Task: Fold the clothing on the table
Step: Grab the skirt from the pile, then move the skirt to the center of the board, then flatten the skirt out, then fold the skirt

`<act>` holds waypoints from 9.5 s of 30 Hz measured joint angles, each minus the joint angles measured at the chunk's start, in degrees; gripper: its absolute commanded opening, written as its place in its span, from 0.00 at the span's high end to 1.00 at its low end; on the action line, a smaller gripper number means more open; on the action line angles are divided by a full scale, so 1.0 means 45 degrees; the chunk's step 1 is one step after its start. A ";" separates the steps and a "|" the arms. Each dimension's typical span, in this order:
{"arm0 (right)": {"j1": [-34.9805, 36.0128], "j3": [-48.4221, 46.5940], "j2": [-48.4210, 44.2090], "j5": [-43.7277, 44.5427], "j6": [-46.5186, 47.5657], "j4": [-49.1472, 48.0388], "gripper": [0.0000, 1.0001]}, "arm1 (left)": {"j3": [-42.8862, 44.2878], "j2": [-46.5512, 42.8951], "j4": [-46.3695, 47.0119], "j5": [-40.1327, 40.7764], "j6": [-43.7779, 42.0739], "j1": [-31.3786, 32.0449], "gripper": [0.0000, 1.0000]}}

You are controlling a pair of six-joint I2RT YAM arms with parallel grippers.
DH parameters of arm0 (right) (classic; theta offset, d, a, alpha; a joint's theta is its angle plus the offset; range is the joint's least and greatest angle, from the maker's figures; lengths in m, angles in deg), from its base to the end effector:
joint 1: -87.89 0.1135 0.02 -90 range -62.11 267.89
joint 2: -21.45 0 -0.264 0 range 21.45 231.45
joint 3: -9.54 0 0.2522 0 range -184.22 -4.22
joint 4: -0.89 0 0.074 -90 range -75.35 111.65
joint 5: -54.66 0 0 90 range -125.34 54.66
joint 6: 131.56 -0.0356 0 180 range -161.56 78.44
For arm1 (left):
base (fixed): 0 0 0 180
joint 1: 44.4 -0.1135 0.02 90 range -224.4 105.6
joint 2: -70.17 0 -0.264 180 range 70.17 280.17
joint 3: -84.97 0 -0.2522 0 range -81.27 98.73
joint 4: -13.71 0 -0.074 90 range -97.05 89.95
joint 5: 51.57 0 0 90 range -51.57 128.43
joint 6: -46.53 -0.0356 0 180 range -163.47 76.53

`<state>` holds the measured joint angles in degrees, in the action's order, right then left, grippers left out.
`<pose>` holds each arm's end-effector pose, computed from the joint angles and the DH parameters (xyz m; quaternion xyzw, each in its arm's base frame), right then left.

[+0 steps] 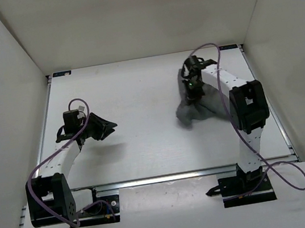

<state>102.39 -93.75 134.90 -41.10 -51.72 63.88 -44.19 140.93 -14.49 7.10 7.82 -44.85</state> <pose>0.3912 0.1049 0.2065 -0.0448 0.9870 0.0798 0.1323 0.2400 -0.0166 0.1991 -0.3055 0.8513 -0.3755 0.2026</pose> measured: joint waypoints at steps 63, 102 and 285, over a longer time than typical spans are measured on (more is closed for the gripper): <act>0.1851 0.1574 -0.6421 -0.4231 -0.1617 -0.1637 1.00 | 0.3079 -0.0413 -0.4362 0.1331 -0.3502 -0.0238 0.49; 0.0189 1.0676 -0.7728 -0.5523 -0.4347 -0.2671 1.00 | 0.0772 0.3298 -0.1151 0.5615 0.0471 0.9102 1.00; -0.4197 0.6135 -0.3662 -0.3847 -0.3313 -0.1957 0.47 | 0.3449 0.4629 -0.1831 0.1409 -0.2215 0.1229 0.36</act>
<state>83.51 -66.15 118.42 -58.41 -66.62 55.07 -28.67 161.76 -22.73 13.44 -2.15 -39.32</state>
